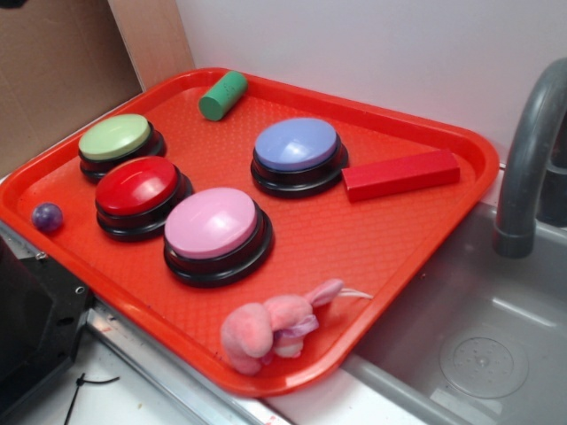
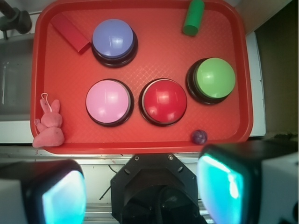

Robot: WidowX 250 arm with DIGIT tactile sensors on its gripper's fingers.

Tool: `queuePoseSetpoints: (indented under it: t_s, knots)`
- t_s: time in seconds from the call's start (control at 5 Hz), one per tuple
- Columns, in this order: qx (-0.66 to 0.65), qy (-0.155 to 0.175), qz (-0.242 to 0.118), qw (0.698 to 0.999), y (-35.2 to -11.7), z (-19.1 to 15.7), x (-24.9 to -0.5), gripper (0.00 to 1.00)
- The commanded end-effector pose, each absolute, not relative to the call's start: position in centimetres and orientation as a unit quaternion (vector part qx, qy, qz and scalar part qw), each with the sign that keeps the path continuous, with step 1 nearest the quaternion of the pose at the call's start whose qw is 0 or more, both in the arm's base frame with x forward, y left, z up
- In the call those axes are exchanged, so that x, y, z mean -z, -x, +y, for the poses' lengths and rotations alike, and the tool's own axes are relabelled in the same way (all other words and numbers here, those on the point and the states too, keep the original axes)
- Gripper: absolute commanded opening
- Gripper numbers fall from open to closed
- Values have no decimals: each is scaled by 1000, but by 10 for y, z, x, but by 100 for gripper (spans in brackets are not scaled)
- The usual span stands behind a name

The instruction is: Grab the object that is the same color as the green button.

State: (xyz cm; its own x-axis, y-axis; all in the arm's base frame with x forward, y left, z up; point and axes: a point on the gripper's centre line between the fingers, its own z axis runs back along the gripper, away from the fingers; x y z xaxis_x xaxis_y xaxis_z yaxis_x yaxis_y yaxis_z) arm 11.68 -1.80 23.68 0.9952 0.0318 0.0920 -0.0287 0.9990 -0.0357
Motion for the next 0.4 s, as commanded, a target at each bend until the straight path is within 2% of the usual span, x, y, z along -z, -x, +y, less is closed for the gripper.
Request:
queuePoseSetpoints:
  t_s: [0.0, 0.2]
  knots:
    - [-15, 17, -46, 999, -117, -18, -237, 100]
    - [-16, -6, -35, 999, -135, -8, -230, 100]
